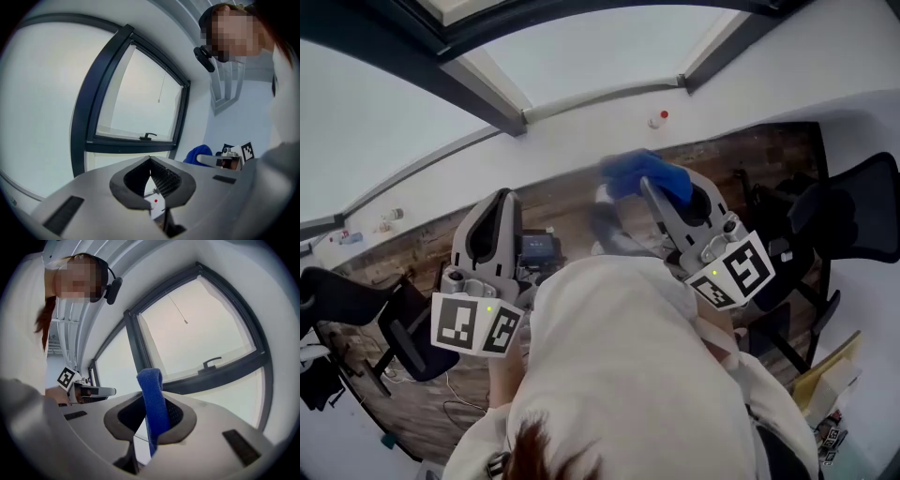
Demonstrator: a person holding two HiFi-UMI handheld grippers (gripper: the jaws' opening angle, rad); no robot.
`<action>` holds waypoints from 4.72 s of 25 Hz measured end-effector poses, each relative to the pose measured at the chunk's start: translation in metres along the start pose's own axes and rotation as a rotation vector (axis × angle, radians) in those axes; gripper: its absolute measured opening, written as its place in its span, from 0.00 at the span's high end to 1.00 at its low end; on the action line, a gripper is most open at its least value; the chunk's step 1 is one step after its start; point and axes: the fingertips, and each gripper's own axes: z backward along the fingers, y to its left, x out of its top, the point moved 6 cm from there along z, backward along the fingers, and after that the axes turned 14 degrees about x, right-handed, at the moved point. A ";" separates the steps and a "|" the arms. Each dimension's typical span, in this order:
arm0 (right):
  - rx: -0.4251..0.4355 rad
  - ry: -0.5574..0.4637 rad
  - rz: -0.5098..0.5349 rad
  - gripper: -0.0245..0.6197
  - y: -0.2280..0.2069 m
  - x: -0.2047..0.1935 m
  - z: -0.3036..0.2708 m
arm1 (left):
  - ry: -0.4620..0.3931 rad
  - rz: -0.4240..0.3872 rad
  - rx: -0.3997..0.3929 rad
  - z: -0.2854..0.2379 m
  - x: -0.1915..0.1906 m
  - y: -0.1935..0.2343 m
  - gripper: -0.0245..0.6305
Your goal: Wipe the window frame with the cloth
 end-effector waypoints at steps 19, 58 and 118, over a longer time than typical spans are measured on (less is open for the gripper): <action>-0.191 -0.003 -0.018 0.89 -0.076 0.018 -0.022 | -0.007 -0.077 -0.152 -0.114 0.055 -0.004 0.95; -0.089 0.318 0.272 0.89 -0.145 -0.011 -0.459 | 0.039 -0.017 -0.354 -0.149 0.083 0.154 0.95; -0.381 0.209 0.179 0.89 -0.236 0.017 -0.346 | 0.052 -0.111 -0.638 -0.175 0.086 0.074 0.95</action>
